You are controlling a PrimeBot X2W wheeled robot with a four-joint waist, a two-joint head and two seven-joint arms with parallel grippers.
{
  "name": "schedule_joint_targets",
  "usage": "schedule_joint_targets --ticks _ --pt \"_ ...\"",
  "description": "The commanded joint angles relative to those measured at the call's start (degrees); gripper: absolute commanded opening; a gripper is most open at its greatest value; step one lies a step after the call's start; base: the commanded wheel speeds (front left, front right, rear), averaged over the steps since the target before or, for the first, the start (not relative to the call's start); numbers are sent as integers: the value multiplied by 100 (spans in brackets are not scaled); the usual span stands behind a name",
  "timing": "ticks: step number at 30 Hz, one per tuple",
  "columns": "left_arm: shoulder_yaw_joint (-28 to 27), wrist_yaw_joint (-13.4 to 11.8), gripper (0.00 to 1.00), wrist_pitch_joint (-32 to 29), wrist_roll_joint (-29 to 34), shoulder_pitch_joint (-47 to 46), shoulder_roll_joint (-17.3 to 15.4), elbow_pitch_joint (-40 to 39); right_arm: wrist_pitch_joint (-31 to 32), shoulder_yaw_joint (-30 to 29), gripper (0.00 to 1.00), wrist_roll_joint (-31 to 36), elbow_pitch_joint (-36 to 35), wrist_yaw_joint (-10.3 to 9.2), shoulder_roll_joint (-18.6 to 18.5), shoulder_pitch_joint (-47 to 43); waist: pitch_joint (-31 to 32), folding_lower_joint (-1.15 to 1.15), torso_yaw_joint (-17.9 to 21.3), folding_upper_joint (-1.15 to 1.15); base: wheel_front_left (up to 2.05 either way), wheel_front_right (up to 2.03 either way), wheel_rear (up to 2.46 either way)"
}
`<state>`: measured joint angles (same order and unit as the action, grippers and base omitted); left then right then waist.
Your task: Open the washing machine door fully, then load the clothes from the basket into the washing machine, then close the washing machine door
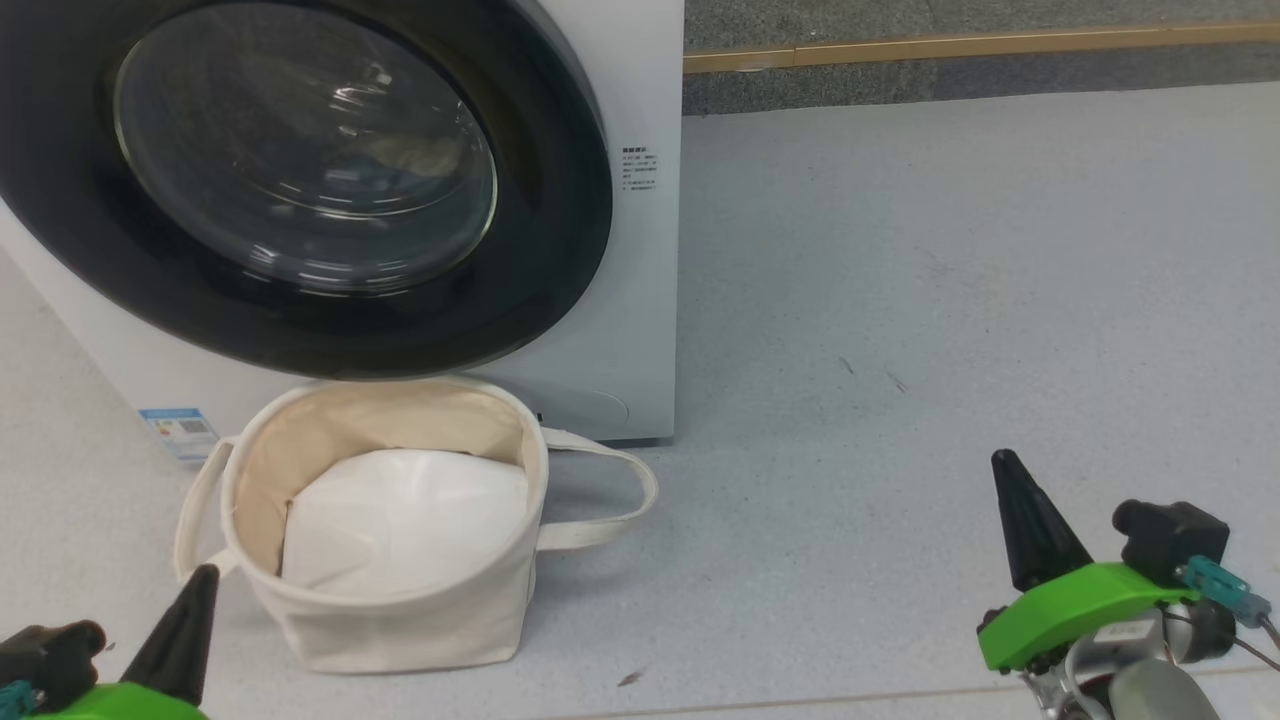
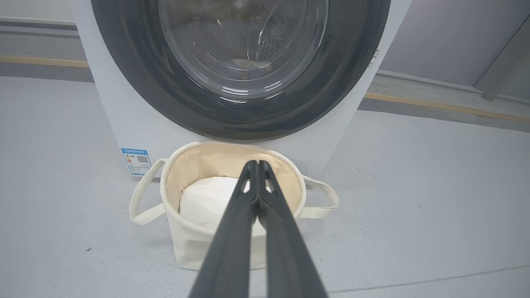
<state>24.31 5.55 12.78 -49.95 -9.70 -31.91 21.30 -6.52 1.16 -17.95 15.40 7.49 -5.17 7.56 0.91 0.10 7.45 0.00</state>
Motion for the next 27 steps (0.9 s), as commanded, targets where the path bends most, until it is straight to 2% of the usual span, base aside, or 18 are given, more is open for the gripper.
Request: schedule_joint_targets --ticks 1,5,27 --pt "-209 9 0 -26 -116 -297 -145 -143 29 -45 0 -174 -214 0 -15 279 4 3 -11 0 0 0 0" --pt "-298 15 0 -83 -262 -277 -47 -158 70 -67 0 -420 -212 0 -6 261 -11 -9 -36 0 0 0 0" --pt "-780 48 0 -398 -1021 -163 474 -261 293 -193 0 -1715 -201 0 37 188 -31 -10 -167 0 0 0 0"
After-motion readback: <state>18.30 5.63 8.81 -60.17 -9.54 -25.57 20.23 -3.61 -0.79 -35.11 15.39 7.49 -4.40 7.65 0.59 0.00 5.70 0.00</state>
